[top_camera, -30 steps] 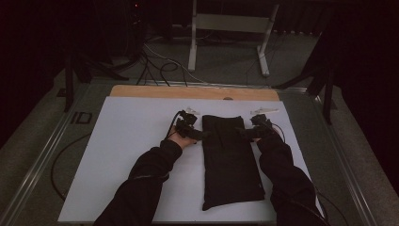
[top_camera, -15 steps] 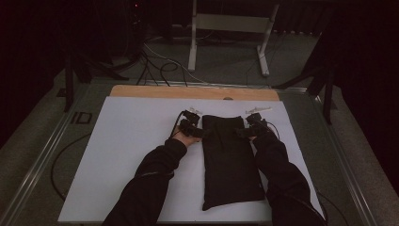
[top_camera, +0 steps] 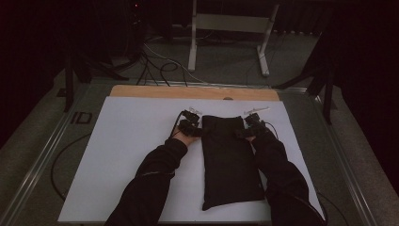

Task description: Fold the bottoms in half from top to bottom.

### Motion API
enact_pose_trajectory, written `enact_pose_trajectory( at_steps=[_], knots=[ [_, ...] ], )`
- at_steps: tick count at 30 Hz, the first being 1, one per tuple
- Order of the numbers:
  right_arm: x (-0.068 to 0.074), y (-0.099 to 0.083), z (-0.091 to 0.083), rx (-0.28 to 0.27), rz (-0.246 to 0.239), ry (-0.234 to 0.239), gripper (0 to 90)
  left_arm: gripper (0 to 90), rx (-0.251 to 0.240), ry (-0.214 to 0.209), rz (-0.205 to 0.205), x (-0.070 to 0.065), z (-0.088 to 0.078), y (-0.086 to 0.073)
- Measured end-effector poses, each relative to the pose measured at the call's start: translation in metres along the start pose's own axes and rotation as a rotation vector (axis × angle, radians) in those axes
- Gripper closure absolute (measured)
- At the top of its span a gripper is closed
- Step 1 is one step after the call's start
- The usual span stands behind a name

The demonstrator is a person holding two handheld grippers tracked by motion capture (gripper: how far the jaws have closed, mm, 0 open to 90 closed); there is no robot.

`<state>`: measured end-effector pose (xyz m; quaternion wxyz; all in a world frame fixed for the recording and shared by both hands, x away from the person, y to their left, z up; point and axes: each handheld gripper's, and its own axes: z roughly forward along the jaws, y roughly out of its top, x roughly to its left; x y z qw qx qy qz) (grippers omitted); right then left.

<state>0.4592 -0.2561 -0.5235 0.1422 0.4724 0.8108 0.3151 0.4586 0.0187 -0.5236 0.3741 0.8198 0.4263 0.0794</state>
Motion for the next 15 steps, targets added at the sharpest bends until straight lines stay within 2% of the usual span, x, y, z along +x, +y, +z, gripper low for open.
enact_pose_trajectory(
  at_steps=[3,5,10,13,15],
  knots=[
    [0.0005,0.0006,0.0001,-0.002,0.005,0.002,13.2,42.5,0.008,-0.005,-0.004,0.0004,0.0,0.0011],
    [0.0019,0.0026,0.0001,-0.002,0.0,0.007,18.7,44.7,0.012,-0.011,-0.003,0.0,0.0,0.0013],
    [0.0044,0.0041,-0.002,-0.01,-0.01,0.022,43.5,55.3,0.021,-0.047,-0.01,-0.0004,-0.0001,0.0015],
    [0.0044,0.0041,-0.0031,-0.008,-0.025,0.034,55.6,59.1,0.02,-0.051,-0.015,-0.0008,0.0,0.0011],
    [0.004,0.0038,-0.0033,-0.011,-0.026,0.046,59.3,61.4,0.022,-0.054,-0.016,0.0,-0.0001,0.001]
  ],
)
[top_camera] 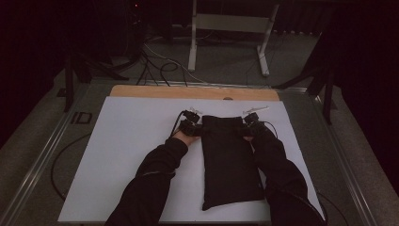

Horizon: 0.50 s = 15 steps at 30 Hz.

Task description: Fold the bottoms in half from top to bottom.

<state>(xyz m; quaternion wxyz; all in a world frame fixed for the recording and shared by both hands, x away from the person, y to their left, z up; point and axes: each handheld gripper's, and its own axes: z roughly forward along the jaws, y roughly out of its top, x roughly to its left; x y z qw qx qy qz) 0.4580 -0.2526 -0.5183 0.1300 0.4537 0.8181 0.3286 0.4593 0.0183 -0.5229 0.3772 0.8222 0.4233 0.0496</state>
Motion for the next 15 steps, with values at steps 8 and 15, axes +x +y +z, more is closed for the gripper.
enact_pose_trajectory(
  at_steps=[8,15],
  knots=[
    [0.006,0.001,0.001,0.005,-0.029,0.021,81.3,71.3,0.018,-0.013,-0.001,-0.001,0.0,0.001],
    [0.015,0.001,-0.001,-0.002,-0.122,-0.027,84.3,83.3,0.036,-0.034,-0.015,-0.003,0.0,0.002]
  ],
)
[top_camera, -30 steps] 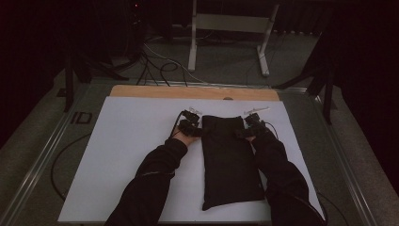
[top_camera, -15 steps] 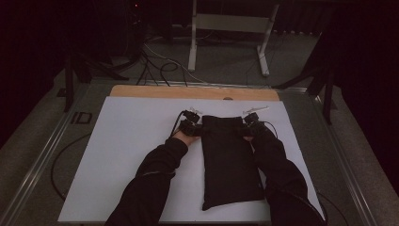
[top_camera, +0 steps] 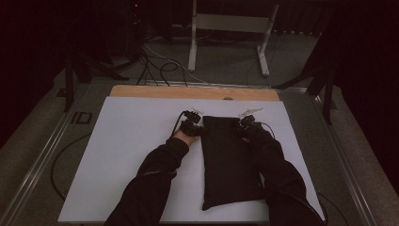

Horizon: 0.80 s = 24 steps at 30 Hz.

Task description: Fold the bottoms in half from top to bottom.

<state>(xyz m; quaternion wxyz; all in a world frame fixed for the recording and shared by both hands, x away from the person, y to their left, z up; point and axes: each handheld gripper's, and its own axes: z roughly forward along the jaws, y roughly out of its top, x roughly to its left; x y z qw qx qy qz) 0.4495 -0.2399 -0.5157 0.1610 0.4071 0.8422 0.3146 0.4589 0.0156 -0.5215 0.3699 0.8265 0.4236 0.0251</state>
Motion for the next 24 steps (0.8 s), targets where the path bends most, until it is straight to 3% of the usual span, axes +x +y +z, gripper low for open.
enact_pose_trajectory(
  at_steps=[2,4,17,24],
  knots=[
    [0.001,0.0,-0.001,-0.006,-0.009,-0.01,84.6,84.1,0.002,0.0,0.004,0.0,0.0,0.0],
    [-0.001,0.0,-0.002,-0.013,0.019,-0.003,84.8,84.7,0.0,0.001,0.006,0.0,-0.001,0.0],
    [-0.003,0.006,-0.011,-0.063,0.058,0.009,85.0,85.4,-0.027,0.028,0.011,0.002,-0.007,0.007],
    [-0.002,0.012,-0.014,-0.079,0.051,0.007,85.0,85.4,-0.025,0.048,0.04,0.005,-0.014,0.014]
  ],
)
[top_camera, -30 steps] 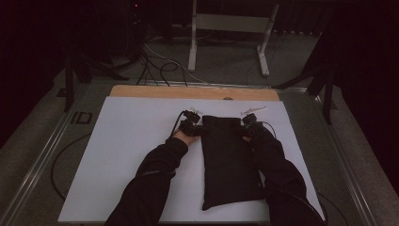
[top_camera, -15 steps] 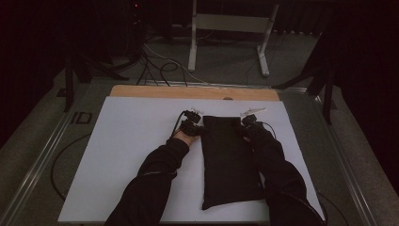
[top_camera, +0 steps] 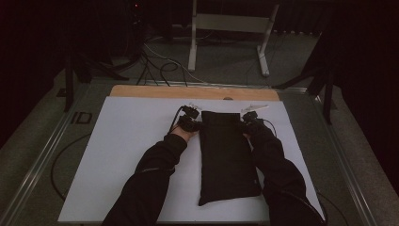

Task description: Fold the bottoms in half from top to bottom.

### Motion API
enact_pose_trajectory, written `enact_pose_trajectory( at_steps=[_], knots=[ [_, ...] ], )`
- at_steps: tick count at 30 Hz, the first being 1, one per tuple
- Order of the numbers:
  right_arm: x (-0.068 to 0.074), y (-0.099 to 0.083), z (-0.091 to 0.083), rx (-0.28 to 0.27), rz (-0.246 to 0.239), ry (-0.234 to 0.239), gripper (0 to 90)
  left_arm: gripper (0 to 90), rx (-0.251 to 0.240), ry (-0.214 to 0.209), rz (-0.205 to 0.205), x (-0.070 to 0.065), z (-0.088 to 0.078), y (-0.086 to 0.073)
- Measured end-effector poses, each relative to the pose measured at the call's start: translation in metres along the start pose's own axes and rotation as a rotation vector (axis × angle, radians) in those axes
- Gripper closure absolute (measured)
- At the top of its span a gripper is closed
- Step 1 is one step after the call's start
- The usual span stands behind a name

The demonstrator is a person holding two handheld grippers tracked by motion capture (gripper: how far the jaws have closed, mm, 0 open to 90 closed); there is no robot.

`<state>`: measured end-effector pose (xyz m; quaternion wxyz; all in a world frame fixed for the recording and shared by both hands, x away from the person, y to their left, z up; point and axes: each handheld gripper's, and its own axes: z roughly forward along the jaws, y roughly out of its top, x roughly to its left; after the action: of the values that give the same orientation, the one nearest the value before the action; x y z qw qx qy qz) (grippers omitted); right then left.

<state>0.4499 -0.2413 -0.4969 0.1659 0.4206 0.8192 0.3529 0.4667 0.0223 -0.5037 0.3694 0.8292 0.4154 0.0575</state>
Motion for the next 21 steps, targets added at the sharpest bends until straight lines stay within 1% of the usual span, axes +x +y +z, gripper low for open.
enact_pose_trajectory(
  at_steps=[1,4,5,8,9,10,13,14,16,17,19,21],
  knots=[
    [0.0,0.001,0.0,-0.004,0.005,0.008,85.0,85.4,0.002,0.0,0.006,0.001,-0.001,0.001],
    [0.001,0.003,-0.001,-0.007,0.002,0.006,85.0,85.5,-0.002,0.005,0.008,0.001,-0.002,0.003],
    [0.001,0.005,-0.002,-0.017,0.009,0.005,85.0,85.5,-0.007,0.009,0.017,0.002,-0.007,0.009],
    [0.0,0.009,-0.005,-0.03,0.009,0.004,85.0,85.5,-0.011,0.022,0.039,0.0,-0.011,0.016],
    [0.0,0.009,-0.005,-0.03,0.009,0.004,85.0,85.5,-0.011,0.022,0.039,0.0,-0.011,0.016],
    [0.0,0.01,-0.006,-0.034,0.012,0.001,85.0,85.5,-0.015,0.026,0.049,0.0,-0.015,0.021],
    [-0.001,0.015,-0.011,-0.055,0.013,-0.011,85.0,85.5,-0.023,0.032,0.069,-0.002,-0.02,0.027],
    [-0.001,0.017,-0.013,-0.062,0.011,-0.014,85.0,85.6,-0.03,0.031,0.075,-0.002,-0.022,0.029],
    [-0.002,0.019,-0.015,-0.07,0.008,-0.018,85.0,85.5,-0.03,0.031,0.075,-0.002,-0.022,0.029],
    [-0.002,0.022,-0.02,-0.092,0.013,-0.024,85.0,85.6,-0.057,0.019,0.085,-0.003,-0.029,0.033],
    [-0.002,0.024,-0.023,-0.097,0.011,-0.023,85.0,85.6,-0.061,0.009,0.094,-0.004,-0.031,0.032],
    [-0.002,0.023,-0.024,-0.101,0.012,-0.021,85.0,85.6,-0.061,0.005,0.096,-0.004,-0.032,0.032]
  ],
)
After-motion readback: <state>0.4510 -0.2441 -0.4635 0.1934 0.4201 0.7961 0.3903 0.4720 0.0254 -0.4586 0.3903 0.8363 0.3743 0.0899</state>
